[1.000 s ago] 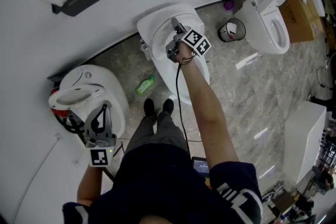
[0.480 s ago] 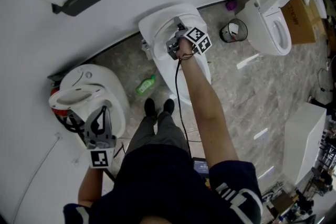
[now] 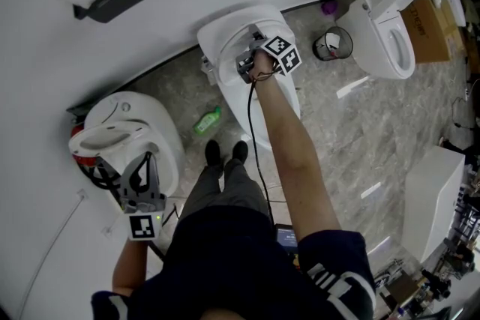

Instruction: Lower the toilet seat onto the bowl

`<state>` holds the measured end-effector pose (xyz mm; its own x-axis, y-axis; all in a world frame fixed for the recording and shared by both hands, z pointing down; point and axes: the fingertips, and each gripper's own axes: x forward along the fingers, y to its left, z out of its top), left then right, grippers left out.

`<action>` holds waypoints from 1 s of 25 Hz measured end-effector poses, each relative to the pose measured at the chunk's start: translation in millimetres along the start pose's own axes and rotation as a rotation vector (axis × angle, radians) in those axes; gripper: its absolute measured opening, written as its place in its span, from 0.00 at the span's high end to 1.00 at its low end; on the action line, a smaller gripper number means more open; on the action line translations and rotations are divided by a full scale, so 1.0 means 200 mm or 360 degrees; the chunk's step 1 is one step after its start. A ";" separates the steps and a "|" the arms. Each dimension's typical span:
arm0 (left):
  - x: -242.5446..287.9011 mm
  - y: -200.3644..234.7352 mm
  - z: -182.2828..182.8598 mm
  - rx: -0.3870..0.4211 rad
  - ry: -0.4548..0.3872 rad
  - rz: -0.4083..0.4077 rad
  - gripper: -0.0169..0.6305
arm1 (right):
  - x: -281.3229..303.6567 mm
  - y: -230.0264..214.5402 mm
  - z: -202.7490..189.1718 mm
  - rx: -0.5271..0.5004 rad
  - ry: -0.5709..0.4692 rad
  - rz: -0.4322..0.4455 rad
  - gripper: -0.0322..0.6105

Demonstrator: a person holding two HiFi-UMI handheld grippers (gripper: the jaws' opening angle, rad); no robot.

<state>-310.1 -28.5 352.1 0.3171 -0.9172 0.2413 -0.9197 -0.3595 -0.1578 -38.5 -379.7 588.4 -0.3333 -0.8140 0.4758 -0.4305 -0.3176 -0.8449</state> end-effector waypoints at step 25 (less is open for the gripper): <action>-0.06 0.12 -0.06 -0.0052 0.0012 0.0062 0.94 | -0.01 0.03 -0.01 0.0028 -0.0047 -0.0172 0.76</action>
<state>-338.3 -23.1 356.8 0.2791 -0.9290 0.2430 -0.9385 -0.3174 -0.1356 -41.9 -378.8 583.2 -0.2607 -0.7883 0.5573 -0.4476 -0.4128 -0.7933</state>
